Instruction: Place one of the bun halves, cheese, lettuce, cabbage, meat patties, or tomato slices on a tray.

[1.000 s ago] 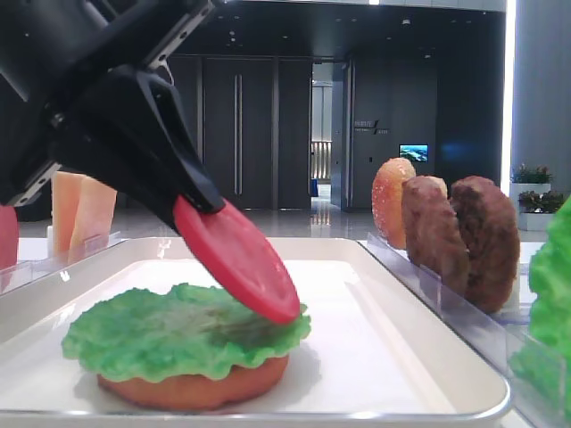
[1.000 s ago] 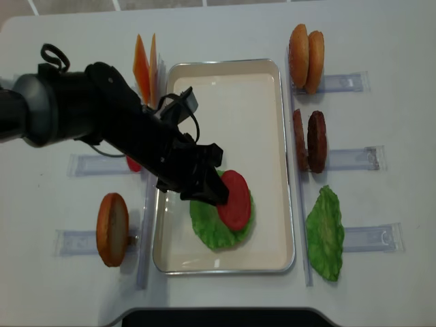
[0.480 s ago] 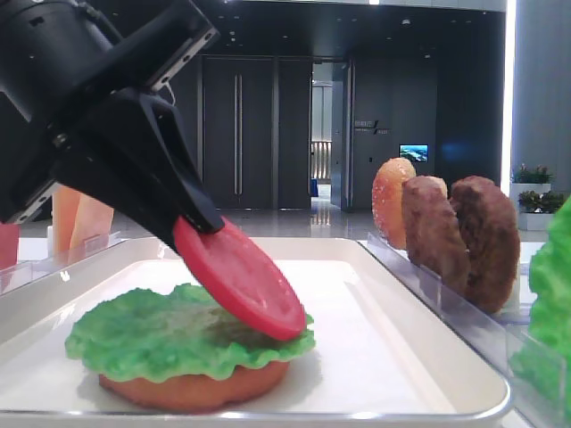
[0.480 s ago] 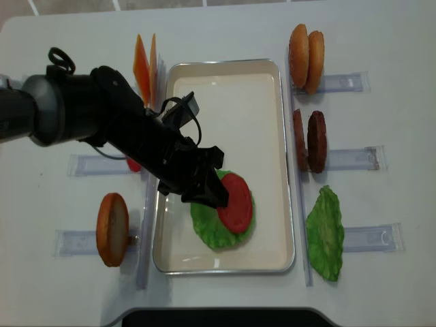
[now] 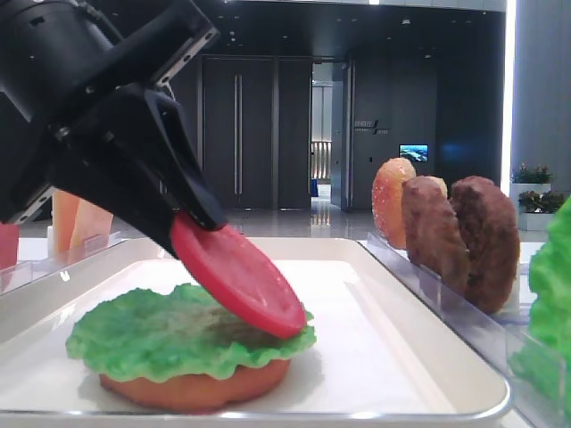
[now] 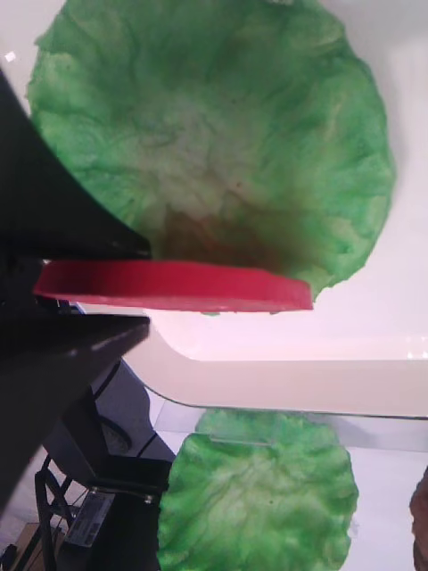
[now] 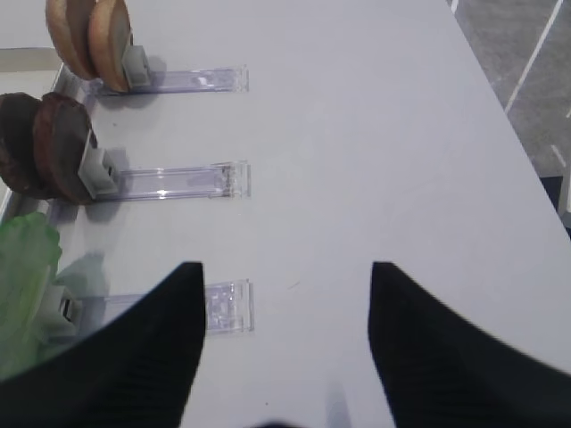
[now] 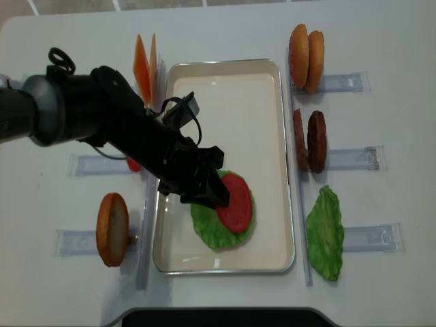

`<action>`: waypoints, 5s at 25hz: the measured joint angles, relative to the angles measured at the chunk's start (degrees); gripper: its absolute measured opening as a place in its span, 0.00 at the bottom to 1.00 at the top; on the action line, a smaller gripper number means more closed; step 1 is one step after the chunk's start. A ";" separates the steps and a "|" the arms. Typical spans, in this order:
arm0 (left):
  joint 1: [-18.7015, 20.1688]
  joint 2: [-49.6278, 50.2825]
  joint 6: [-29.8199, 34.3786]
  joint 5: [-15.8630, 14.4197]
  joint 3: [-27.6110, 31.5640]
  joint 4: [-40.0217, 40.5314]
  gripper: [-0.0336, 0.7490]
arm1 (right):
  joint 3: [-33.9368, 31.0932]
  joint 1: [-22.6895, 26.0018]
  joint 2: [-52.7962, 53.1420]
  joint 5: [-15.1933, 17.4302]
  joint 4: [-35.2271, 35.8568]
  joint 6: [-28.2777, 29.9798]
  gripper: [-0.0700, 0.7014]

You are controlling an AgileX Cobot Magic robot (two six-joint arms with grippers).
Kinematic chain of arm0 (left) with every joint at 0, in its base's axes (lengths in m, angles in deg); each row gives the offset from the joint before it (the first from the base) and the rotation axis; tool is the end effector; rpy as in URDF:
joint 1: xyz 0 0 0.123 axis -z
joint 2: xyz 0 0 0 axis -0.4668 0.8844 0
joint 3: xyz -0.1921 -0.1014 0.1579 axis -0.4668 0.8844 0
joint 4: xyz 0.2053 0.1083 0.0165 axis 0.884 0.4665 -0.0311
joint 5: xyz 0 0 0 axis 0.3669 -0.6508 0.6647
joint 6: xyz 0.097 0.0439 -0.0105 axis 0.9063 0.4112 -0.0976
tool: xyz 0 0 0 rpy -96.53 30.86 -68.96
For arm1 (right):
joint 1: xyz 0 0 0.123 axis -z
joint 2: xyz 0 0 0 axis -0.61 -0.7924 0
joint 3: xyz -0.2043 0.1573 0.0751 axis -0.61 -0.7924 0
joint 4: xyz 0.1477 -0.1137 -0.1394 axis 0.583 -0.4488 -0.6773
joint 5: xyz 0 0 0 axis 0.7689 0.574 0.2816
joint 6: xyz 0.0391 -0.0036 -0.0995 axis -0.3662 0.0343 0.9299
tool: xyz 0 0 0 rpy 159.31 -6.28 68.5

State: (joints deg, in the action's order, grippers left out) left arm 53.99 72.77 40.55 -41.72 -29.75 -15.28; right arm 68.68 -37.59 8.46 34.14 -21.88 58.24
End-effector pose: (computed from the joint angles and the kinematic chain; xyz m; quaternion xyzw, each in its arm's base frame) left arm 0.2308 -0.1864 0.1492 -0.0684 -0.9367 0.3428 0.0207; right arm 0.0035 0.0011 0.2557 -0.0074 0.8680 0.0015 0.4965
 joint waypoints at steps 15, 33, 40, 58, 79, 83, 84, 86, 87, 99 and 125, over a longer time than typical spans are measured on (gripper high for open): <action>0.00 -1.41 -4.27 -0.06 0.00 4.23 0.41 | 0.00 0.00 0.00 0.00 0.00 0.00 0.60; 0.00 -9.52 -22.98 -3.47 -3.64 30.55 0.46 | 0.00 0.00 0.00 0.00 0.00 0.00 0.60; 0.00 -13.65 -30.62 -13.72 -10.05 44.41 0.55 | 0.00 0.00 0.00 0.00 0.00 0.00 0.60; -8.05 -15.37 -30.94 -22.86 -22.09 56.45 0.70 | 0.00 0.00 0.00 0.00 0.00 0.00 0.60; -20.52 -29.01 -30.53 -23.27 -15.25 62.59 0.70 | 0.00 0.00 0.00 0.00 0.00 0.00 0.60; -20.52 -37.48 -30.53 -23.66 -9.53 62.59 0.70 | 0.00 0.00 0.00 0.00 0.00 0.00 0.60; -20.52 -39.82 -30.53 -23.83 -8.03 62.59 0.70 | 0.00 0.00 0.00 0.00 0.00 0.00 0.60; -20.52 -44.10 -30.53 -23.97 -5.31 62.39 0.70 | 0.00 0.00 0.00 0.00 0.00 0.00 0.60; -20.52 -46.43 -30.53 -24.09 -3.84 62.05 0.70 | 0.00 0.00 0.00 0.00 0.00 0.00 0.60; -20.52 -74.20 -26.15 -24.64 11.43 59.45 0.70 | 0.00 0.00 0.00 -0.02 0.00 0.00 0.60; -20.52 -101.37 -18.11 -17.11 23.48 56.06 0.70 | 0.00 0.00 0.00 -0.02 0.00 0.00 0.60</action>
State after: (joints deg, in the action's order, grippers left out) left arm 33.47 -28.60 22.43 -58.83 -6.28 40.78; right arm 68.68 -37.59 8.46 34.12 -21.88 58.24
